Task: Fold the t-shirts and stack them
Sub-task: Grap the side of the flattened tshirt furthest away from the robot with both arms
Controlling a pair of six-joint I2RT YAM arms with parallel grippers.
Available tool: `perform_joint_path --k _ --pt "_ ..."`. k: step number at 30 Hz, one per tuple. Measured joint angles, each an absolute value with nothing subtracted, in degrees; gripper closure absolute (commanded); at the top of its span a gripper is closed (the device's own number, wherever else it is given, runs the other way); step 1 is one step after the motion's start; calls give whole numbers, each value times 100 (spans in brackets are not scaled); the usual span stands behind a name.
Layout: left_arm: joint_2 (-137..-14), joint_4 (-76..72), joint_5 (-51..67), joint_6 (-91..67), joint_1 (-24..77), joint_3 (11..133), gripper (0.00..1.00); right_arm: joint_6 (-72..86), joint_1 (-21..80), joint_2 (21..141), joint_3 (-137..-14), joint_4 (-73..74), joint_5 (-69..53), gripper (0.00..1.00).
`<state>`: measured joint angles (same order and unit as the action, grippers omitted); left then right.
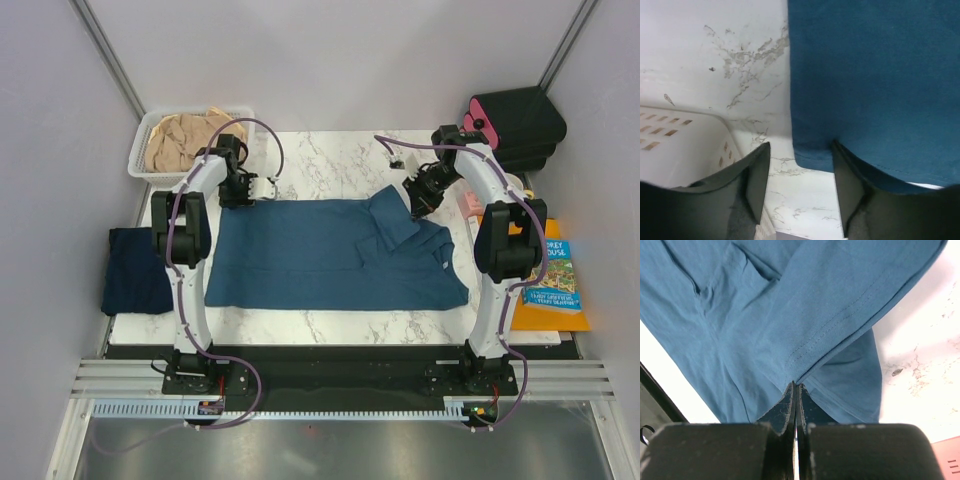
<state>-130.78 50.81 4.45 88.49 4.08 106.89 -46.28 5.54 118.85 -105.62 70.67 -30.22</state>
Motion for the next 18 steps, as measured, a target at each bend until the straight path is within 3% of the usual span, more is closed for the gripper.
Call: perform_joint_path --k 1,3,18 --pt "-13089 5054 458 8851 390 10694 57 -4628 558 11878 -10562 7067 -3006 100" --pt "-13113 5048 460 8858 360 10698 98 -4630 567 11854 -10560 7067 -2978 100" --pt "-12914 4901 519 8853 329 10337 98 -4672 569 11719 -10556 7074 -2915 100"
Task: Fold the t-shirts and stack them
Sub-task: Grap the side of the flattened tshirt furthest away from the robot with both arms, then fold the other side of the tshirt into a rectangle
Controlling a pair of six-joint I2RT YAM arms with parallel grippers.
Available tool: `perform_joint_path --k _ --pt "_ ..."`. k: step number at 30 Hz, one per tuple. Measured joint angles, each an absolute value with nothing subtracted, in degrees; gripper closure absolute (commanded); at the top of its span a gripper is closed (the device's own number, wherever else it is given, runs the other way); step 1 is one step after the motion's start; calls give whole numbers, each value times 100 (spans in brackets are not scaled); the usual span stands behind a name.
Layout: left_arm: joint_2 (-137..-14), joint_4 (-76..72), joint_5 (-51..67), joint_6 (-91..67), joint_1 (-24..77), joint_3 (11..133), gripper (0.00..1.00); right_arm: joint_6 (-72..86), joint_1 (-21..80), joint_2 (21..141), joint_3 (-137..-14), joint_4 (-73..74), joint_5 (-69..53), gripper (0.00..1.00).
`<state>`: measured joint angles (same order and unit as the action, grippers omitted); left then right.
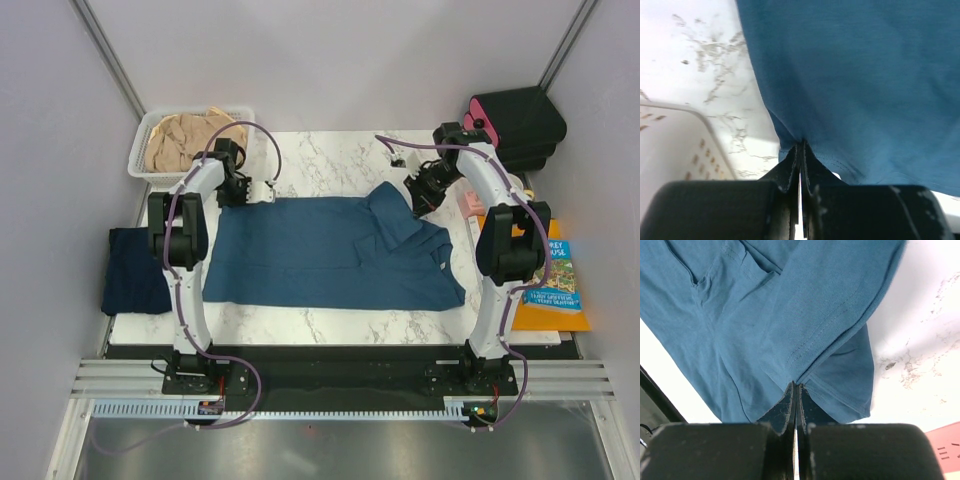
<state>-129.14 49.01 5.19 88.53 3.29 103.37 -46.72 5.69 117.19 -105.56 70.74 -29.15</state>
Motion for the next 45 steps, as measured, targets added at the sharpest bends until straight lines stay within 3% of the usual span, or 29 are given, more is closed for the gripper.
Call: perform_joint_path --k 15,26,39,45 --pt "-11299 4842 657 8381 438 9671 98 -5266 526 11426 -10895 7201 -2244 100" --pt "-10731 4696 587 8337 469 8844 98 -6152 469 11452 -12381 7463 -1962 100" --pt "-10027 4550 436 8562 469 7913 98 -7046 1468 9874 -9351 7631 -1518 100" --pt "-9922 4445 392 8709 462 7686 98 -7177 1855 9334 -8774 7712 -1304 100"
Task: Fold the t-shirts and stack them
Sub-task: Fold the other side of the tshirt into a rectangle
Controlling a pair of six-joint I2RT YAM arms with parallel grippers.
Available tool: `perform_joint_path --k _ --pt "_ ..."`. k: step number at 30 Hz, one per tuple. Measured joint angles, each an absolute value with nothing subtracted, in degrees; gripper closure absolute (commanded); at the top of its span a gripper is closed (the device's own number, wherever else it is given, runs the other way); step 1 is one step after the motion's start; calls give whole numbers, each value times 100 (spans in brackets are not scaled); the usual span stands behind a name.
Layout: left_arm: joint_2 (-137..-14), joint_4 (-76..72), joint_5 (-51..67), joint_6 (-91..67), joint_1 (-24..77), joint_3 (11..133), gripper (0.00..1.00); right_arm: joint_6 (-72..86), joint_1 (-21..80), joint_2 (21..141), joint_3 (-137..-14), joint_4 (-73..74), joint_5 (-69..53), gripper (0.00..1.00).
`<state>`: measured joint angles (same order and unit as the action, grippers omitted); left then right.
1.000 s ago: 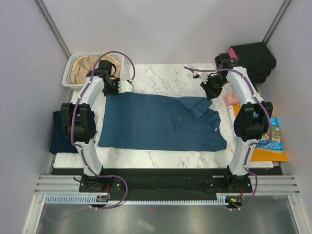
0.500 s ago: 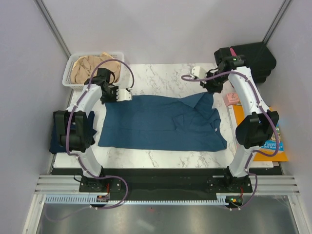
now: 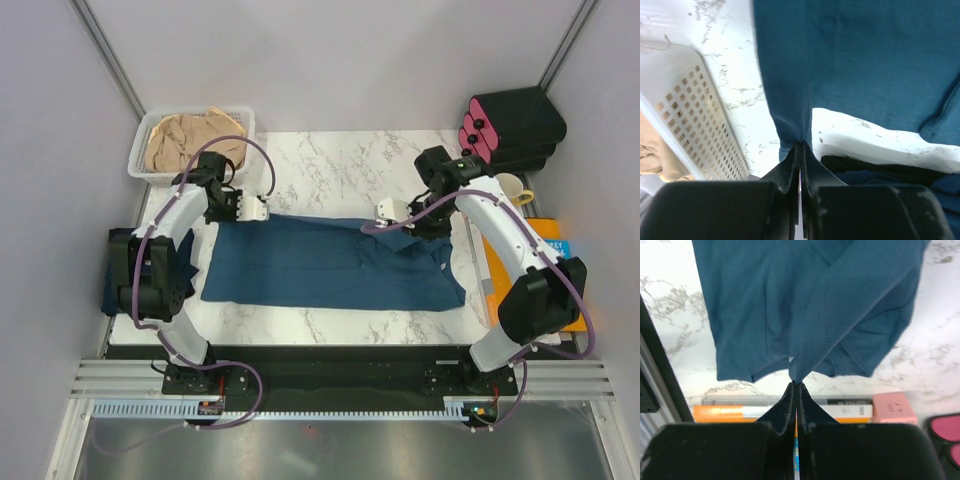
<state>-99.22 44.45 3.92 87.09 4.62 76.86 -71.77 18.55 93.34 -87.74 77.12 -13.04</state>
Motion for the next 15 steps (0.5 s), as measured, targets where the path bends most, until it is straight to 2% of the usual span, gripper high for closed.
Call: perform_joint_path --k 10,15 --pt "-9793 4298 309 8995 419 7102 98 -7732 1828 8696 -8713 7688 -757 100" --pt "-9644 4265 311 9120 331 6932 98 -7876 2010 8401 -8278 7673 -757 100"
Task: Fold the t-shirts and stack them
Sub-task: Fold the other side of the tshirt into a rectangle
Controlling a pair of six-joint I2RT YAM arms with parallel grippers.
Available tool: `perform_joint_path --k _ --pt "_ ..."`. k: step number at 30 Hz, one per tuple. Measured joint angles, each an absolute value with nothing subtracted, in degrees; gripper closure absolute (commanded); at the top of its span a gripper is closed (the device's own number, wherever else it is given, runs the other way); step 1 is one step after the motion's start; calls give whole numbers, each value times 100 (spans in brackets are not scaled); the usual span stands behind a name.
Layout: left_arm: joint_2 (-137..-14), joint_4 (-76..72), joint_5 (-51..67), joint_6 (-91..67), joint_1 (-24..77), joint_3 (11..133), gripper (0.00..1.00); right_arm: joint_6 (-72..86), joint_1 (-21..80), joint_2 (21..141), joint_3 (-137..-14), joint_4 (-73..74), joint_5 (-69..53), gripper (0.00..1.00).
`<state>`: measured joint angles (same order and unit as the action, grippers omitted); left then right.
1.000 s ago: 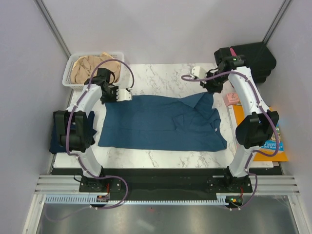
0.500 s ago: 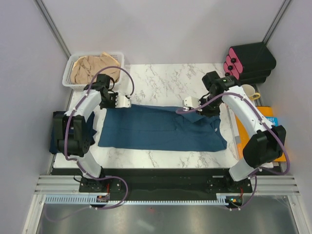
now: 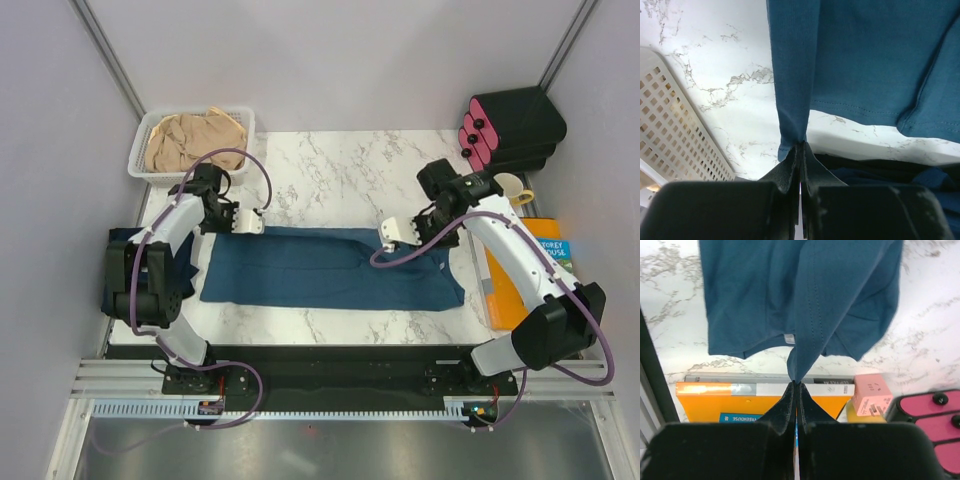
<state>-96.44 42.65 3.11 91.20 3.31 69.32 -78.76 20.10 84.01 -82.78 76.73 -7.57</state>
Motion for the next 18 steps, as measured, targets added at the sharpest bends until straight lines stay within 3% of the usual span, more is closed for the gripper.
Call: perform_joint_path --k 7,18 --pt "-9531 4195 311 9253 248 6853 98 -7905 2596 8278 -7516 7693 -827 100" --pt "-9168 4145 314 9546 231 6193 98 -7907 3011 8361 -7301 7695 -797 100"
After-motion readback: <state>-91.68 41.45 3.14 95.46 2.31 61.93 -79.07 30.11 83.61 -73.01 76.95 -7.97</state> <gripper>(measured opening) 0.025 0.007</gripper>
